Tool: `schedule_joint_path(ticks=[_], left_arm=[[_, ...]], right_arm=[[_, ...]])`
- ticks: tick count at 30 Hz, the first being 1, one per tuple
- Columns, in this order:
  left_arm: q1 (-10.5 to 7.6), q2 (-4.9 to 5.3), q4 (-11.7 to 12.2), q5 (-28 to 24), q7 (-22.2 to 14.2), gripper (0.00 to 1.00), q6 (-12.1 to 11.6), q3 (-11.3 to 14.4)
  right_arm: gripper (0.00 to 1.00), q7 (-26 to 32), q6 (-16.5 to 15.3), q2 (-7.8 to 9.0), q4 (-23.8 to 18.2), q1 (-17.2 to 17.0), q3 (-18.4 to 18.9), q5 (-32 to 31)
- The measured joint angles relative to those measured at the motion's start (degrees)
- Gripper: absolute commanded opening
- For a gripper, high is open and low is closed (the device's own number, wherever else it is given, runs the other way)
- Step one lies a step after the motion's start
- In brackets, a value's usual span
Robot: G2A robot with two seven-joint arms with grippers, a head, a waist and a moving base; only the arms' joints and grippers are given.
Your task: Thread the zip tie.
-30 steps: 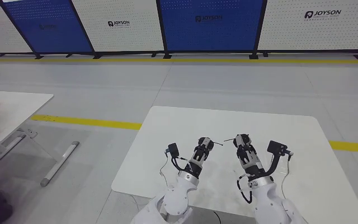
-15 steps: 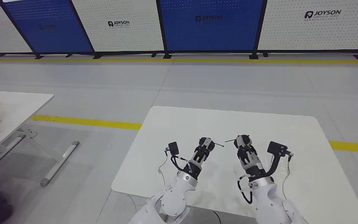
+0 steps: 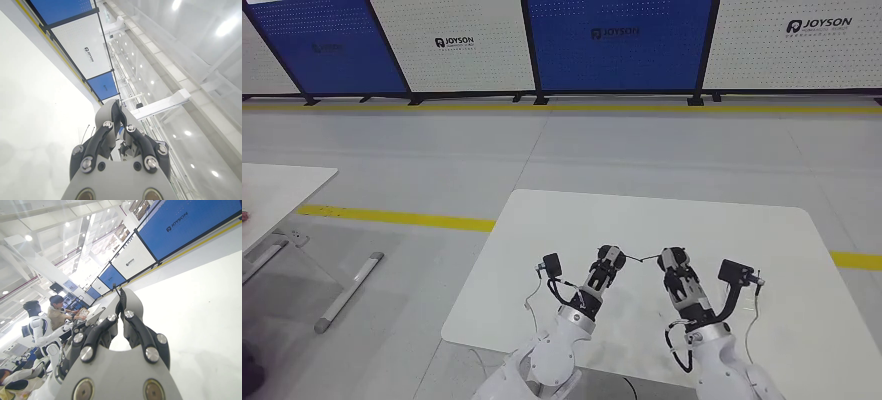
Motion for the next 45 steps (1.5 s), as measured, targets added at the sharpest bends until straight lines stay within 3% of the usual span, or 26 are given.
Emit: schedule_joint_path(ticks=[28, 38, 45], left_arm=[[0.00, 0.00, 0.0, 0.0, 0.0, 0.00, 0.0, 0.0], [0.00, 0.00, 0.0, 0.0, 0.0, 0.00, 0.0, 0.0], [0.00, 0.00, 0.0, 0.0, 0.0, 0.00, 0.0, 0.0]], right_arm=[[0.00, 1.0, 0.5, -0.69, 1.0, 0.4, -0.4, -0.3], [0.00, -0.9, -0.9, -1.52, 4.1, 0.9, -2.4, 4.3], [0.00, -6.5, -3.8, -2.25, 5.6, 0.8, -3.0, 8.2]])
